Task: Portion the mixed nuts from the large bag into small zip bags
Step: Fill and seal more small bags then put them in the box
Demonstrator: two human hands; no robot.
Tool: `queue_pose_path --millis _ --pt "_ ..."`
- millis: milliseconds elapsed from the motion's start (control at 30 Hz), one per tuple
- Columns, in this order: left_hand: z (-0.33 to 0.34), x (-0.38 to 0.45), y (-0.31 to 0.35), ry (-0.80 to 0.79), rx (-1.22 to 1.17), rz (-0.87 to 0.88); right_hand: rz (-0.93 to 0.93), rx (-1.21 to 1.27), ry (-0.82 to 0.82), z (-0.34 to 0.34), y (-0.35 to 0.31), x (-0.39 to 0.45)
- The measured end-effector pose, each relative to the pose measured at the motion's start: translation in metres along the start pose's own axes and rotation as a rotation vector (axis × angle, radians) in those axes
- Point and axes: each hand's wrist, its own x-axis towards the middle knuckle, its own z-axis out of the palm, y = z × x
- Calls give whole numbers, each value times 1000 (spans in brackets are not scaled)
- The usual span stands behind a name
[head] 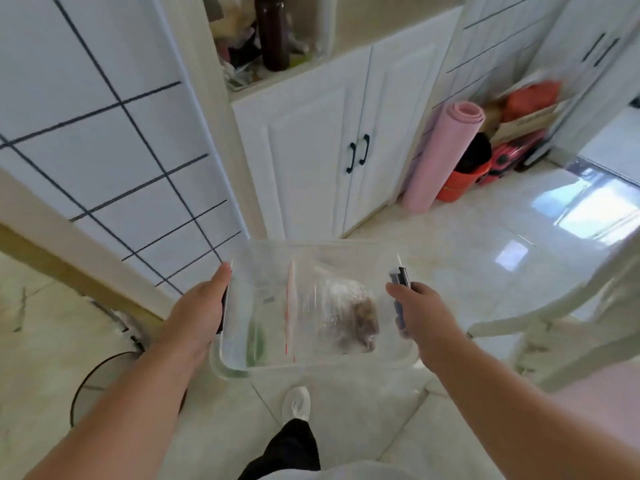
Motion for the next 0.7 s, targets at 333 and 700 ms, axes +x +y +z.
queue_pose_path --millis 333,700 --pt "88 108 127 -319 -72 80 48 212 273 -31 -49 55" --pt "214 164 211 -457 -12 118 85 387 360 -112 -89 143"
